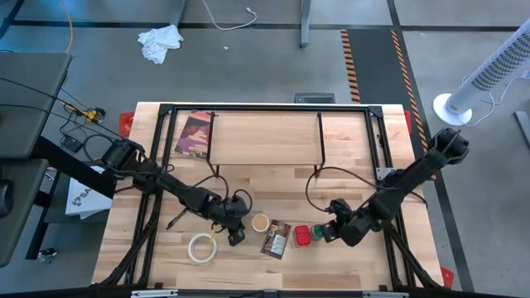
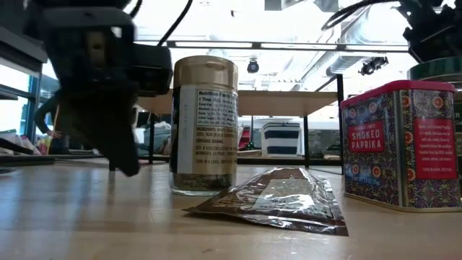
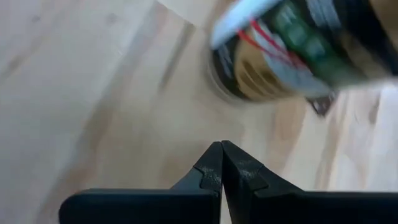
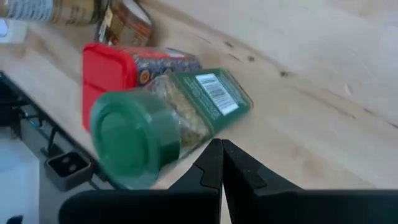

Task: Shelf spices
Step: Adjust the seasoning bottles, cans and bags

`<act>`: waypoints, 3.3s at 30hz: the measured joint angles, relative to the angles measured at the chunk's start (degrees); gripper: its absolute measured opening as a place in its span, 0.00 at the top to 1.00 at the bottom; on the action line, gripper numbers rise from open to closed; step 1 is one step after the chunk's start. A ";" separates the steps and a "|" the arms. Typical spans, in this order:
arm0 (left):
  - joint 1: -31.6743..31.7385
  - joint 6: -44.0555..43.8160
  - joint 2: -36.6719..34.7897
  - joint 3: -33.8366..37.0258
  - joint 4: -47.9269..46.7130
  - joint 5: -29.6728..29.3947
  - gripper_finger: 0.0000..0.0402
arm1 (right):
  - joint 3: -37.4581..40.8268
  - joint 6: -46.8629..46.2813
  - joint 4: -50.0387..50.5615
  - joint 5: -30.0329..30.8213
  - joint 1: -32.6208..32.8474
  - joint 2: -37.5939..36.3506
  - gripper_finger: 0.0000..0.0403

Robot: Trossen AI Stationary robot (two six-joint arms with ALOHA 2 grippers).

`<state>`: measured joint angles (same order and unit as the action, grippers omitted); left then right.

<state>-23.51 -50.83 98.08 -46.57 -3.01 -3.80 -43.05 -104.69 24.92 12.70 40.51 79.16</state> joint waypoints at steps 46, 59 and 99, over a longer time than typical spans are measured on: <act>3.34 4.91 -4.16 0.00 12.44 0.08 1.00 | 0.02 9.64 -2.68 5.49 -4.52 1.09 1.00; 7.50 8.50 -17.32 -0.02 12.44 -8.70 1.00 | 0.04 12.78 9.28 19.50 -4.48 -11.68 1.00; 6.18 32.40 -43.74 -2.21 17.67 -22.83 0.68 | 0.04 69.81 -39.86 39.66 -4.97 -28.14 1.00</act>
<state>-17.32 -18.42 54.34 -48.77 14.66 -26.62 -43.00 -34.88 -14.93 52.36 35.54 51.03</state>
